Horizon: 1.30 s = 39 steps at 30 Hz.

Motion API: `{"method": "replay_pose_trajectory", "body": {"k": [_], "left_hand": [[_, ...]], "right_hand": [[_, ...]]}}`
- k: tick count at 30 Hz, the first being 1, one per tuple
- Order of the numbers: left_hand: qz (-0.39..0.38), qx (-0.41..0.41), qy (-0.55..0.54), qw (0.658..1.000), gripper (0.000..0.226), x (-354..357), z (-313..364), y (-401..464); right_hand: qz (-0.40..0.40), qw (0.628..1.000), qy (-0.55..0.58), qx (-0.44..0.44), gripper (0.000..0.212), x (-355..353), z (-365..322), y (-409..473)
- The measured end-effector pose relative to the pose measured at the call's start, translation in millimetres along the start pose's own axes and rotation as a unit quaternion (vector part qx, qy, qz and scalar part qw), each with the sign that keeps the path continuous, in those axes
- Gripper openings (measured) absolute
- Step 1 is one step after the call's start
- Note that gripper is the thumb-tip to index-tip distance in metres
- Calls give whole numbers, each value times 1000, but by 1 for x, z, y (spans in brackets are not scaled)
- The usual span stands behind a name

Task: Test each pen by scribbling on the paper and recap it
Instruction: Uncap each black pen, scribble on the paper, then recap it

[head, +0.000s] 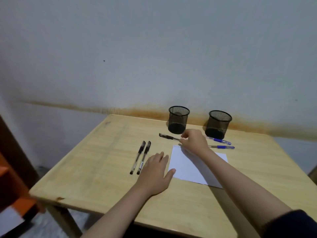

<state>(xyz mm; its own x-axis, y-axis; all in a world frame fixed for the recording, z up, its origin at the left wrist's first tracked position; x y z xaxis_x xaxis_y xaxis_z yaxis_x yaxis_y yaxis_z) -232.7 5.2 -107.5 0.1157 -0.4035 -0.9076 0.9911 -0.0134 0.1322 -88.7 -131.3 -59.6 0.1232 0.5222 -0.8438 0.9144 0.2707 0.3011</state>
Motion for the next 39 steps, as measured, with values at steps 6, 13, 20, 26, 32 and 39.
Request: {"method": "replay_pose_trajectory", "body": {"k": [6,13,20,26,32,39], "left_hand": [[19,4,2,1000,59,1,-1,2],[29,4,-20,999,59,0,-2,2],[227,15,-180,957,59,-13,-3,2],[289,34,-211,933,29,-39,1,12],[293,36,-262,919,18,-50,11,15],[282,80,-259,920,20,-57,24,11]], "right_hand": [[-42,999,-28,-3,12,18,3,14],[-27,997,69,-23,11,-1,2,14],[-14,959,284,-5,7,-48,-8,-32],[-17,914,406,18,13,-64,-9,-63],[22,838,542,63,11,-63,-21,-75],[-34,869,493,33,6,-40,-46,-83]]}}
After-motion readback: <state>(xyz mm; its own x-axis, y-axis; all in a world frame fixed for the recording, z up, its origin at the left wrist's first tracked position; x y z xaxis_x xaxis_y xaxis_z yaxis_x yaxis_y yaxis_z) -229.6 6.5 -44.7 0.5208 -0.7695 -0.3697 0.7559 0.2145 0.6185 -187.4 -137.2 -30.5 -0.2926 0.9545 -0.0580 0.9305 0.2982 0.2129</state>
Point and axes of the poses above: each hand's wrist, its own y-axis towards the middle knuckle, its own x-axis out of the palm, z = x × y, the point moved 1 cm from there along y, towards the middle knuckle
